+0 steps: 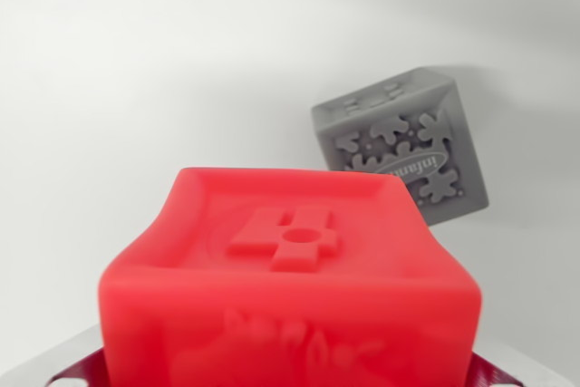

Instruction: Destack cube

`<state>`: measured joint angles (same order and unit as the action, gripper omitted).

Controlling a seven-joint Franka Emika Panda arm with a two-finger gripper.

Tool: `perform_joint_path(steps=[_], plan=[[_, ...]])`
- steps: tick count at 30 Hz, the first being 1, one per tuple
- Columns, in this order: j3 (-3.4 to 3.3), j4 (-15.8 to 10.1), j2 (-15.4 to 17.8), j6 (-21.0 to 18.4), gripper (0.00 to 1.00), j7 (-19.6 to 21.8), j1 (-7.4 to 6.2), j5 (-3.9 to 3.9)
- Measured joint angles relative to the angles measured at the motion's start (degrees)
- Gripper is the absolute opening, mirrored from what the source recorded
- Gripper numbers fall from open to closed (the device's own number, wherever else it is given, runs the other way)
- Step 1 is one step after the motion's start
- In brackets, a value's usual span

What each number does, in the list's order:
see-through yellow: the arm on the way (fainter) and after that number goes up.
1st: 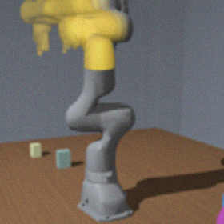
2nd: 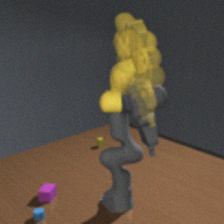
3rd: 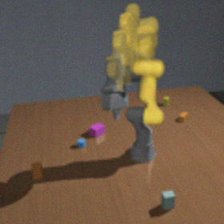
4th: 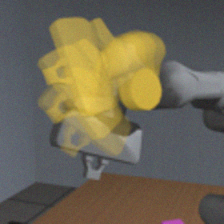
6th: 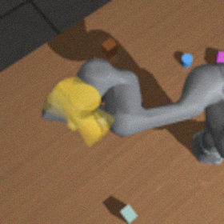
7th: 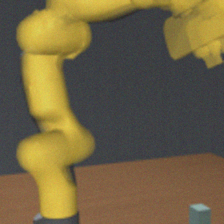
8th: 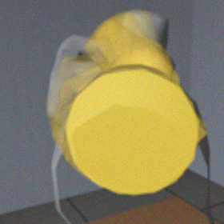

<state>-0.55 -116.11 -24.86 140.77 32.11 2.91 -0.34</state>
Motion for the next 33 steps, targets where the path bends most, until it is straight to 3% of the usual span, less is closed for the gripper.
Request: perform_joint_path(steps=[33], plan=[[-0.09, -2.66, -0.42, 3.14, 0.0, 16.89, -2.61, -0.09]])
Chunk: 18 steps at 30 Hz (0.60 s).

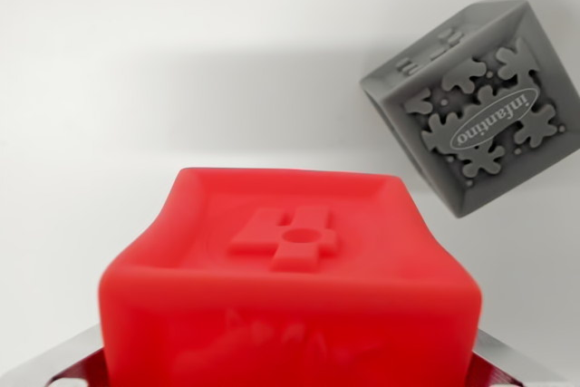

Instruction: Destack cube

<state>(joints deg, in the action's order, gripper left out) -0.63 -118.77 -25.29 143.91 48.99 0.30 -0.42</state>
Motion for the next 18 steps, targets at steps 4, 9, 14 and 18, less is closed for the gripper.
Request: perform_joint_path(steps=[4, 9, 14, 18], plan=[[-0.01, -0.3, -0.06, 0.34, 0.0, 2.16, -0.37, -0.01], [-0.01, -0.69, -0.13, 0.8, 0.0, 4.6, -0.72, -0.01], [-0.01, -1.01, -0.26, 1.23, 0.0, 7.27, -1.14, -0.02], [-0.01, -1.26, -0.35, 1.51, 0.0, 9.19, -1.43, -0.02]])
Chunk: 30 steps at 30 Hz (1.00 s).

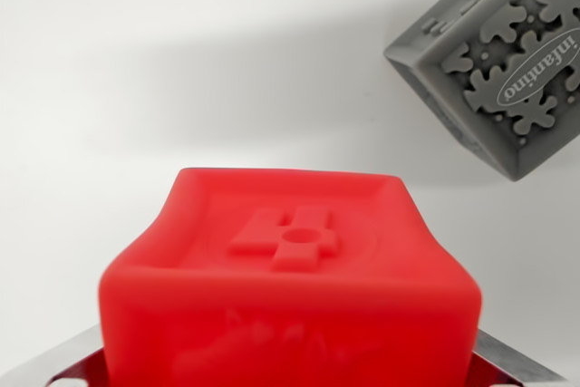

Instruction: Destack cube

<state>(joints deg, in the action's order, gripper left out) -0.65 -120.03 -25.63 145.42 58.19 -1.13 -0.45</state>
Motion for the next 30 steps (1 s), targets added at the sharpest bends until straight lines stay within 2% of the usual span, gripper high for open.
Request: perform_joint_path(steps=[30], plan=[[-0.02, -1.66, -0.91, 2.6, 0.0, 14.95, -2.4, -0.05]])
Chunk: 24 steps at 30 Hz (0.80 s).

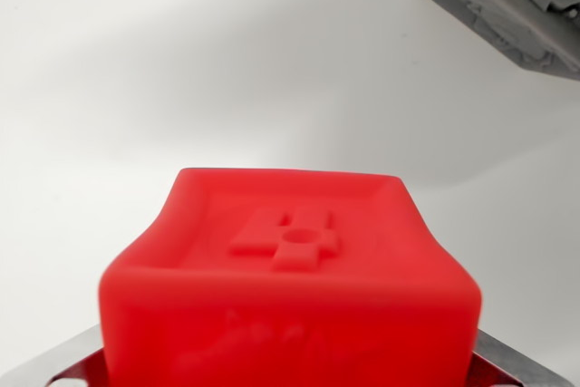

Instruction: Destack cube

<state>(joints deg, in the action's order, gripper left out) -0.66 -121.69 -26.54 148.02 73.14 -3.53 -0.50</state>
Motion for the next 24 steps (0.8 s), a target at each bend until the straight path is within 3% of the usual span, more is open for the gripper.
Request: perform_joint_path(steps=[24], plan=[[0.0, -0.99, -1.07, 2.19, 0.0, 10.8, -1.77, -0.04]])
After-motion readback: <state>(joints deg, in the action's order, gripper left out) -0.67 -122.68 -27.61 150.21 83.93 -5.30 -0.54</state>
